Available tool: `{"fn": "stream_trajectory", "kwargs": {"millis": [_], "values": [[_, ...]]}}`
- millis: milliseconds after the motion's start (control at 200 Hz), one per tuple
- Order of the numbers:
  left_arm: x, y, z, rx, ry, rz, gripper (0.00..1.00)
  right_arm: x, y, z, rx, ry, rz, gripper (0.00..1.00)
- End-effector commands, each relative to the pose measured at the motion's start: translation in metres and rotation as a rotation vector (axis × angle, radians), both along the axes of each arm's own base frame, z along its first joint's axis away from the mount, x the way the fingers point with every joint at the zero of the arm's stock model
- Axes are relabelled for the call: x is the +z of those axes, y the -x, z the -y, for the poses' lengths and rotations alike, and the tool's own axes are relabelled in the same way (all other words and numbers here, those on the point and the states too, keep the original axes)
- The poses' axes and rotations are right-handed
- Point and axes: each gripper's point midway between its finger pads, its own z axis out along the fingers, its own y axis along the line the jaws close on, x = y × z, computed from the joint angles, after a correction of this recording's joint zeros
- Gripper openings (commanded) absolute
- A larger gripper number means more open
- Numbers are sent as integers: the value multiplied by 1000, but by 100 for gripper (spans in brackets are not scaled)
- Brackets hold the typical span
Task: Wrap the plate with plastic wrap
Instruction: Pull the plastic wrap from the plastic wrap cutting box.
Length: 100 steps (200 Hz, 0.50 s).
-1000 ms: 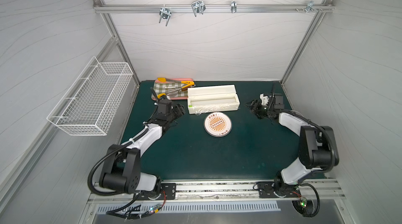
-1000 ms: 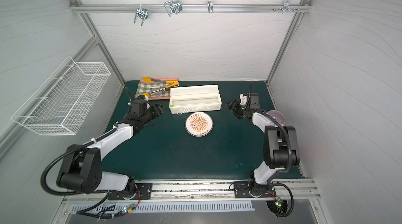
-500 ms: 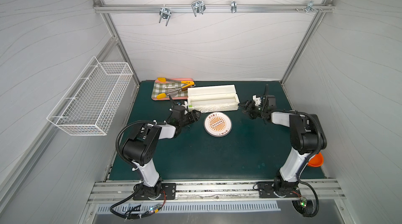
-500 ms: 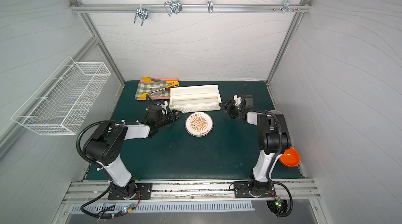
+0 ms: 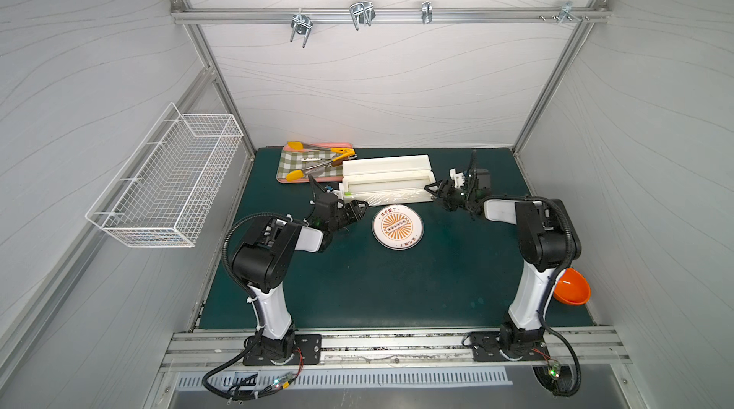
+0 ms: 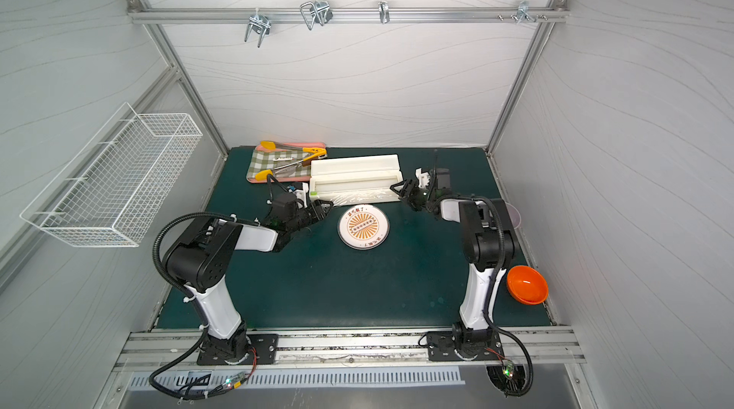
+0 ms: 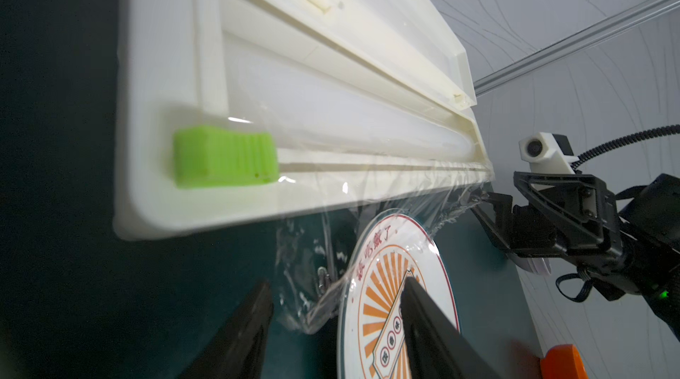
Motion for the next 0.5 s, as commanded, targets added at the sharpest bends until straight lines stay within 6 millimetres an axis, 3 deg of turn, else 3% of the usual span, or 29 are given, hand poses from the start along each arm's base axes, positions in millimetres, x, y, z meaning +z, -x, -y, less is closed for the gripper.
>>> {"fn": "stream_trajectory", "kwargs": {"millis": [0,90,215,360,495], "values": [[13,-10,11,-29,40,55,52,-5,-4,-1,3,0,8,65],[14,-10,12,-38,45,56,41,-6,-3,0,5,-3,12,57],[22,-10,14,-47,55,69,25,-2,-1,3,-2,-17,20,36],[33,-8,13,-45,64,83,15,8,0,5,-2,-31,45,14],[50,-8,12,-38,80,93,0,23,2,10,-16,-47,62,6]]}}
